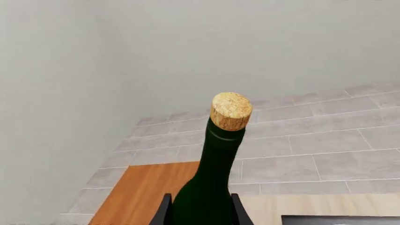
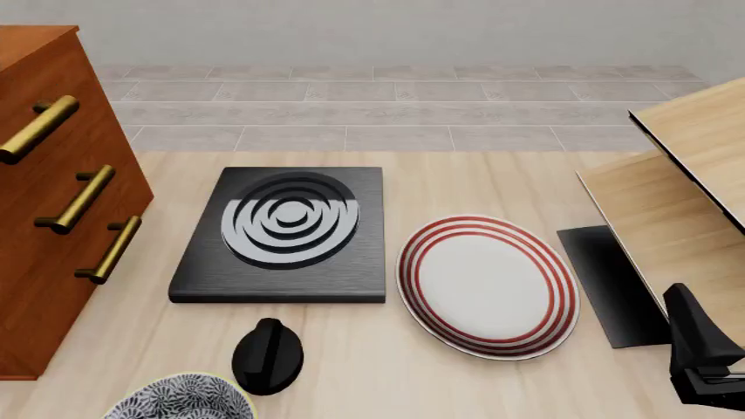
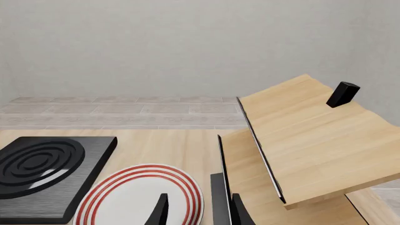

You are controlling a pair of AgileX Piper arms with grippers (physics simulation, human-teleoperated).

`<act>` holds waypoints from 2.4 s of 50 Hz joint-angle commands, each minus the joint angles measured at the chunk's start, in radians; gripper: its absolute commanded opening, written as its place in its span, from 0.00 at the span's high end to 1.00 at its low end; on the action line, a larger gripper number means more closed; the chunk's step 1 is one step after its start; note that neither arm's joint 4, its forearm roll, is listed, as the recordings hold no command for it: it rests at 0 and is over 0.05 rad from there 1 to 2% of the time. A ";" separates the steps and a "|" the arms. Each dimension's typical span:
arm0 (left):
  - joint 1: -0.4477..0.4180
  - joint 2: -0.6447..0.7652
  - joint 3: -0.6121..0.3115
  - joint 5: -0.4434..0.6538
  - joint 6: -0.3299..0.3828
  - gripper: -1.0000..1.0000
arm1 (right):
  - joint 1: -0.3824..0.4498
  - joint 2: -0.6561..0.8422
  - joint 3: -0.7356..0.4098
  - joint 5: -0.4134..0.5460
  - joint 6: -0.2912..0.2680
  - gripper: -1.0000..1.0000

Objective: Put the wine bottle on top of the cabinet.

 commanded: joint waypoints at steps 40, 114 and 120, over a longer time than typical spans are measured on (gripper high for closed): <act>0.181 0.030 0.057 -0.127 -0.024 1.00 | 0.000 0.000 0.000 0.000 0.000 0.00; 0.288 0.108 0.276 -0.335 -0.060 0.00 | 0.000 0.000 0.000 0.000 0.000 0.00; 0.287 0.093 0.252 -0.312 -0.060 0.00 | 0.000 0.000 0.000 0.000 0.000 0.00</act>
